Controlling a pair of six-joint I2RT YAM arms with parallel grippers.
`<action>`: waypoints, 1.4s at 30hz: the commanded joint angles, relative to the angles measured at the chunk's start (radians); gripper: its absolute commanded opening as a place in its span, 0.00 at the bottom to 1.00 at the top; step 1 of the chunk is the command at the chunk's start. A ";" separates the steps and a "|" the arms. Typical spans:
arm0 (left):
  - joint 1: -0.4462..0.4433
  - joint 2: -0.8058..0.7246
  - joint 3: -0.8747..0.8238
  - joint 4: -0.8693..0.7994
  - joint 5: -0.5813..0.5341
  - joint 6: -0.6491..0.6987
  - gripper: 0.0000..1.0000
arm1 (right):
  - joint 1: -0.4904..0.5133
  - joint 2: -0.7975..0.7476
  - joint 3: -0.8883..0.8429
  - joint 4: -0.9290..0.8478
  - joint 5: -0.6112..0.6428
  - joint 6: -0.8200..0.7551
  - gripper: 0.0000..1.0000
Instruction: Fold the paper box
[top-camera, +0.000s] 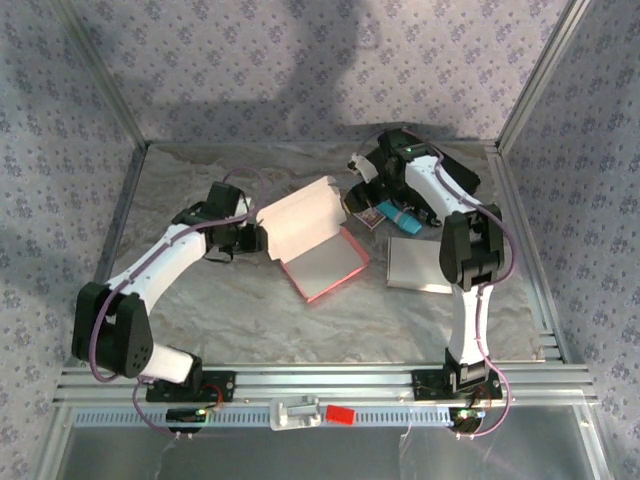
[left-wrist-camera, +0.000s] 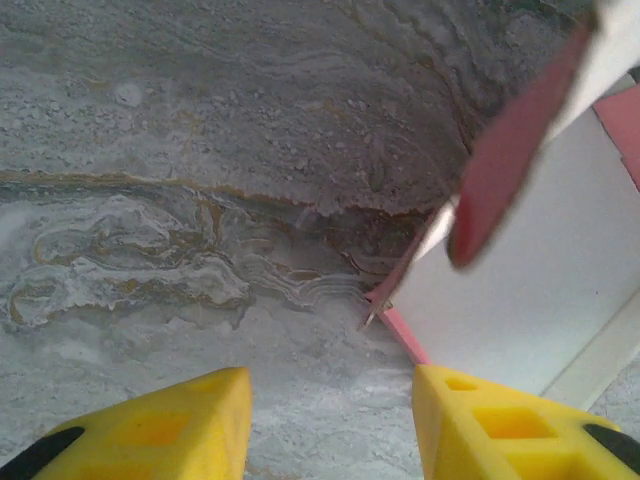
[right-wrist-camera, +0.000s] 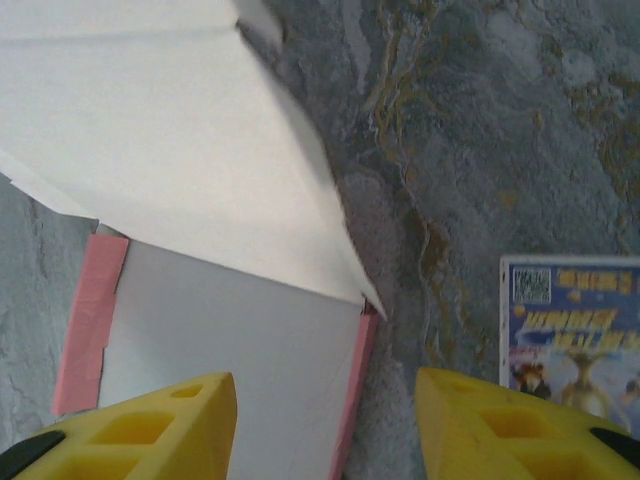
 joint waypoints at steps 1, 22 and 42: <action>0.011 0.028 0.054 -0.018 0.025 0.003 0.46 | 0.003 0.036 0.087 -0.033 -0.062 -0.049 0.51; 0.022 0.145 0.126 -0.015 0.079 0.012 0.37 | 0.041 0.174 0.245 -0.035 -0.063 -0.048 0.37; 0.019 0.222 0.202 0.000 0.056 -0.001 0.12 | 0.094 0.129 0.217 -0.020 0.083 -0.004 0.00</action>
